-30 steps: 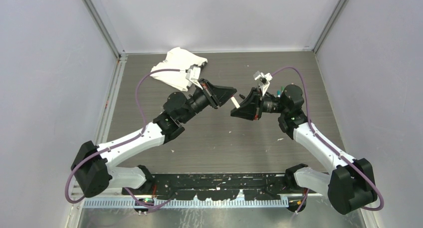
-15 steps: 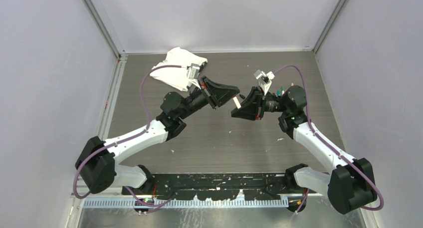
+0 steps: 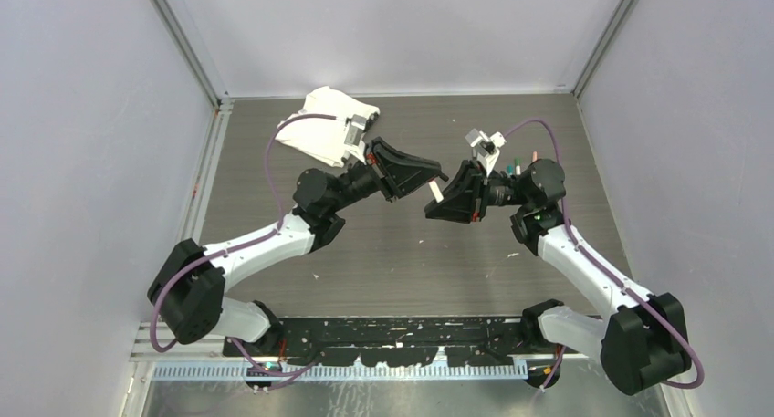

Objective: Insert the pens into the pen caps
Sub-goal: Press the pen cap onto the pen.

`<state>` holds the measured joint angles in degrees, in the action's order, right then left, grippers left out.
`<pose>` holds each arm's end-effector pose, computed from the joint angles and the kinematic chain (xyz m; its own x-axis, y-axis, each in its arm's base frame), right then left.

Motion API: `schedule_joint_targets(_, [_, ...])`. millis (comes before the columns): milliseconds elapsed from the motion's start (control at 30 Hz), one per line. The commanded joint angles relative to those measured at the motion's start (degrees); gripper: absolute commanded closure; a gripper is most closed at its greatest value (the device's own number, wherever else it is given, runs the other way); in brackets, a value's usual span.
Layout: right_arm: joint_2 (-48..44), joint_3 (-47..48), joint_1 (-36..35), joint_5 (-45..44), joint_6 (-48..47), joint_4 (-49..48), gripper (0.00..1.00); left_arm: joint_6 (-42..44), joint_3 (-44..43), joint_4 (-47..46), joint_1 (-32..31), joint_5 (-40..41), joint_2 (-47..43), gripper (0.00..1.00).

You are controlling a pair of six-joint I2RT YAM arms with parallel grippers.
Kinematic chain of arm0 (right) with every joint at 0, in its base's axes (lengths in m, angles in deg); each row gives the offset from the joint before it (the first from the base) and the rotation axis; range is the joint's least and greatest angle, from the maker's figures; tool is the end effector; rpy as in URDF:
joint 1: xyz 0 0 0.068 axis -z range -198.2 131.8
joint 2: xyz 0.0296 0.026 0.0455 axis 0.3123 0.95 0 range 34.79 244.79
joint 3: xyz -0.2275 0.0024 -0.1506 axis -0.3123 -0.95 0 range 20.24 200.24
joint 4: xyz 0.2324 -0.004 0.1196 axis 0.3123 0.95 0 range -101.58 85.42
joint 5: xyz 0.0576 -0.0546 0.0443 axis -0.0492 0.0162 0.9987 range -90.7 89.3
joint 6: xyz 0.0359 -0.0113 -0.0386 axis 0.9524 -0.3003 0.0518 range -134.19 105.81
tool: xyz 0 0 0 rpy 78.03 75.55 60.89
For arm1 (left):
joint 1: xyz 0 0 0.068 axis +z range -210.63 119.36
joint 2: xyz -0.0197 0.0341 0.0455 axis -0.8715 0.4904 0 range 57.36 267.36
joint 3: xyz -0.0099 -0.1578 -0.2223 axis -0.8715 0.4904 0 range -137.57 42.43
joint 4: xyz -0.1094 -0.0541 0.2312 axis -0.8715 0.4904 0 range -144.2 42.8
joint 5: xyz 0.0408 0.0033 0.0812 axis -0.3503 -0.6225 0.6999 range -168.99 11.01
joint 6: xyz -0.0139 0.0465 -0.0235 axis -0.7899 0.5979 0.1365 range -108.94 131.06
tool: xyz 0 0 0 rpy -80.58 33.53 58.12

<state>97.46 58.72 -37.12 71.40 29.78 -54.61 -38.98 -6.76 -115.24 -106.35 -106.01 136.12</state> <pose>0.2039 0.1058 0.3299 -0.4408 0.0745 -0.8945 -0.8970 -0.0734 0.4359 0.1989 -0.2271 0.3589 -0.4622 -0.5041 -0.7296 0.8627 -0.0651 -0.5015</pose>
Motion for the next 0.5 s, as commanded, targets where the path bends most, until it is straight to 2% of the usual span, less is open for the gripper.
schedule_joint_targets(0, [-0.8,2.4,0.9,-4.9,1.9,-1.4,0.99,-5.0,-1.4,-3.8,-0.7,-12.5,-0.3,0.99])
schedule_joint_targets(267, [-2.0,3.0,1.9,-4.8,-3.6,4.4,0.99,-7.7,-2.2,1.4,-0.5,-15.0,-0.1,0.99])
schedule_joint_targets(467, [-1.7,3.2,2.3,-5.2,-5.3,6.1,0.99,-4.9,0.6,2.6,-2.7,-13.5,0.0,0.99])
